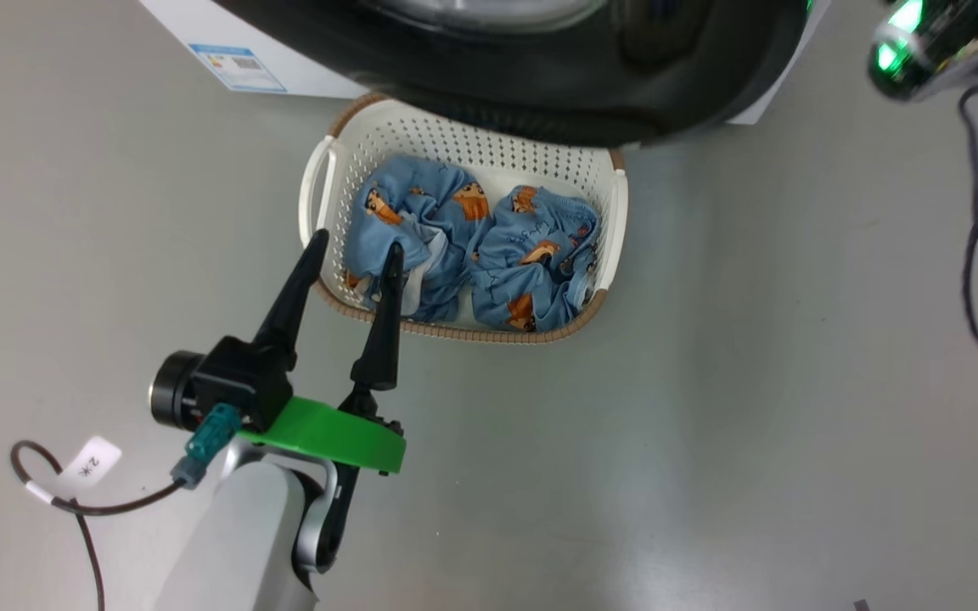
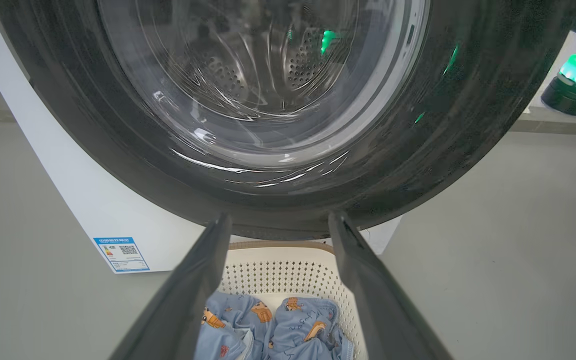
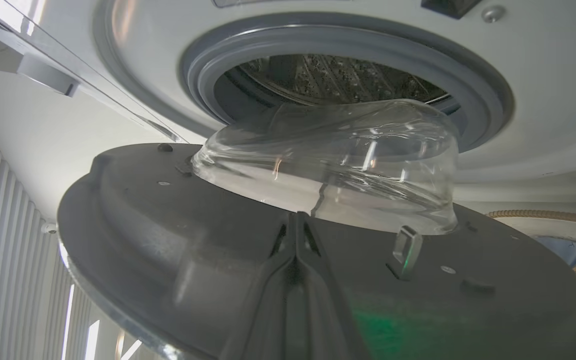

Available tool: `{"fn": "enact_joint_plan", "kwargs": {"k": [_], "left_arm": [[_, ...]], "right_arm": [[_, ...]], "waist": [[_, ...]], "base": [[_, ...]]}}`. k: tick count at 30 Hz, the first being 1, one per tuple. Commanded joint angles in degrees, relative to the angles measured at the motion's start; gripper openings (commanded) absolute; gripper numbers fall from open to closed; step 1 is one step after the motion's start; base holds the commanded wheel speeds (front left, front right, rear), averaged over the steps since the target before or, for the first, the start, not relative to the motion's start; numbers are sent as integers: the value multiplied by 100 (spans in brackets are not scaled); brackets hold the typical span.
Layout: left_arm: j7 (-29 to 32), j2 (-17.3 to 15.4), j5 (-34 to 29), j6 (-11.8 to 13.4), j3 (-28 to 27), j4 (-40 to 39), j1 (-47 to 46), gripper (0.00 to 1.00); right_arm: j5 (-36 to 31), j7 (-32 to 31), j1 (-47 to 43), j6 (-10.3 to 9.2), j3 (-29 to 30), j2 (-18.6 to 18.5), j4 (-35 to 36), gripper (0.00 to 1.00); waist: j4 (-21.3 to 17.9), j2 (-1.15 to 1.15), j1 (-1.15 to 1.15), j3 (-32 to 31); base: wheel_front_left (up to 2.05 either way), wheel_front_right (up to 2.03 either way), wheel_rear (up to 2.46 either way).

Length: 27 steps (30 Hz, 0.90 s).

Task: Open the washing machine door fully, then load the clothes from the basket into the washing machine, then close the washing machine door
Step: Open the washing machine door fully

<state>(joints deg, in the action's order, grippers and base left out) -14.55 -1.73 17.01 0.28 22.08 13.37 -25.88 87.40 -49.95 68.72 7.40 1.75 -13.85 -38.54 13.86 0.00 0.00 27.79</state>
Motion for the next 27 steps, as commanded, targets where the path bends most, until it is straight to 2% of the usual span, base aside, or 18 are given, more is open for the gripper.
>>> {"fn": "enact_joint_plan", "kwargs": {"k": [1, 16, 21, 27], "left_arm": [[-45, -115, 14, 37, -203, -92, 93, 100], [-45, -115, -57, -65, -261, -37, 411, 100], [-45, -115, -128, -120, -372, -3, 602, 100], [-45, -115, -217, -219, -450, 116, 768, 100]], "right_arm": [[119, -135, -207, 9, -112, 247, 309, 0], [-10, -12, -1802, 9, -320, 793, 1645, 0], [-32, 212, -2262, 9, -514, 1001, 1895, 0], [118, 502, -2760, 9, -880, 1085, 1988, 0]], "waist": [[-22, 0, 0, -69], [-128, 0, 0, -586], [-236, 0, 0, -787], [-260, 0, 0, -1073]], "base": [[0, 0, 0], [0, 0, 0], [0, 0, 0], [0, 0, 0]]}}
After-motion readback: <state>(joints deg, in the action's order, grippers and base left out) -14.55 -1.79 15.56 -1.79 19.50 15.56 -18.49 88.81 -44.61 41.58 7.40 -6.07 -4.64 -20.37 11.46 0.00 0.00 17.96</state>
